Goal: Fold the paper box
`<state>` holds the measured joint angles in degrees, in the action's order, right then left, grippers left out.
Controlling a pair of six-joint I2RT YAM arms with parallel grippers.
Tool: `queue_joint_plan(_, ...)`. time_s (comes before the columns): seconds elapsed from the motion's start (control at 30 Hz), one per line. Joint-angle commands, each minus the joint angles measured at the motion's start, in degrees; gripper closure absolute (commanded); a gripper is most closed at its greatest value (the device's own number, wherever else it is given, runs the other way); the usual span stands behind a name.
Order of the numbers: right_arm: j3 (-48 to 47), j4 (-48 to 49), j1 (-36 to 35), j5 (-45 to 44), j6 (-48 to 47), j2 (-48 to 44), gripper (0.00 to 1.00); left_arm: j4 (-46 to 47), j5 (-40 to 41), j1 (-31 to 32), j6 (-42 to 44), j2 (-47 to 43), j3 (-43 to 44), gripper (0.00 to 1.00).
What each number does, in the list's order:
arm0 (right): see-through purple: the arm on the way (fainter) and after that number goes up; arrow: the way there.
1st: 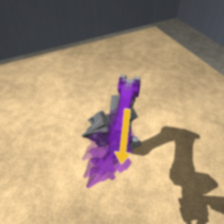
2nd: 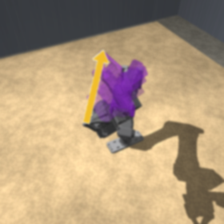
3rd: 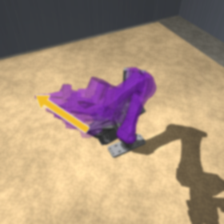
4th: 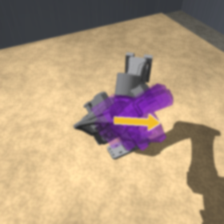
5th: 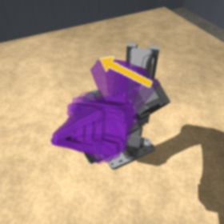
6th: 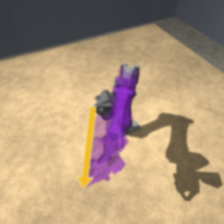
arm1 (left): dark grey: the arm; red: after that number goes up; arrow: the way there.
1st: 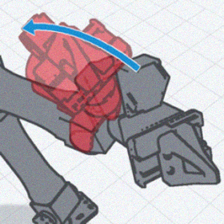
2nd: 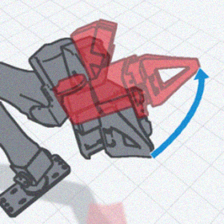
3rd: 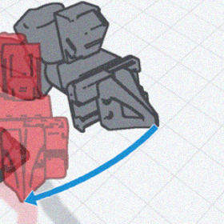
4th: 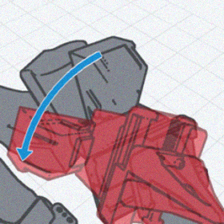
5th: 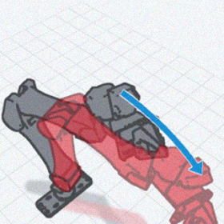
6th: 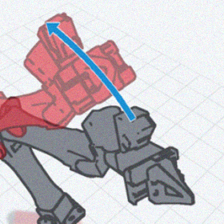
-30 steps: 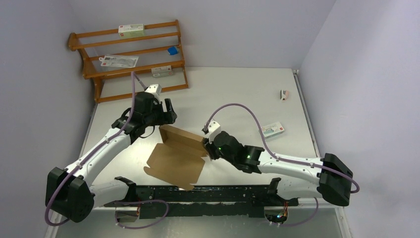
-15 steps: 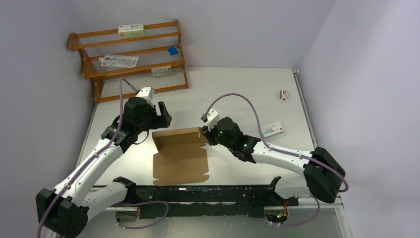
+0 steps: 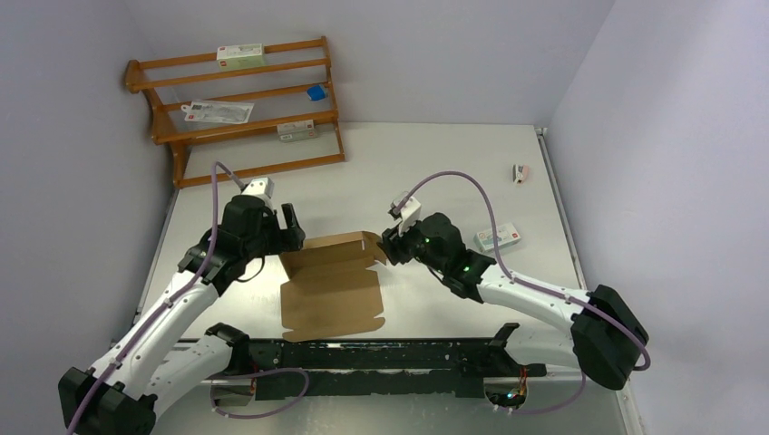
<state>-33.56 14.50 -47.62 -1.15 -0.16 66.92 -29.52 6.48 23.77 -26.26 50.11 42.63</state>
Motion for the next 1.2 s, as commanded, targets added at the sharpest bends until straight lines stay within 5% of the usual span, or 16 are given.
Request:
queue_joint_plan(0.0,1.2,3.5,0.7,3.8,2.7,1.8,0.48,-1.7,0.8,-0.2,-2.0,-1.2,-2.2,0.12)
queue_joint_plan(0.53,5.1,9.8,0.8,15.2,4.8,3.7,0.48,4.1,-2.8,-0.3,-3.1,0.3,-6.2,0.19)
queue_joint_plan(0.9,4.3,3.2,5.5,11.7,3.6,-8.0,0.38,3.7,-2.1,-0.3,-3.0,-0.5,-6.2,0.22)
queue_joint_plan(1.17,6.4,3.4,9.0,1.3,5.1,-8.1,0.43,4.0,-2.8,-0.2,-2.9,-0.8,-6.2,0.23)
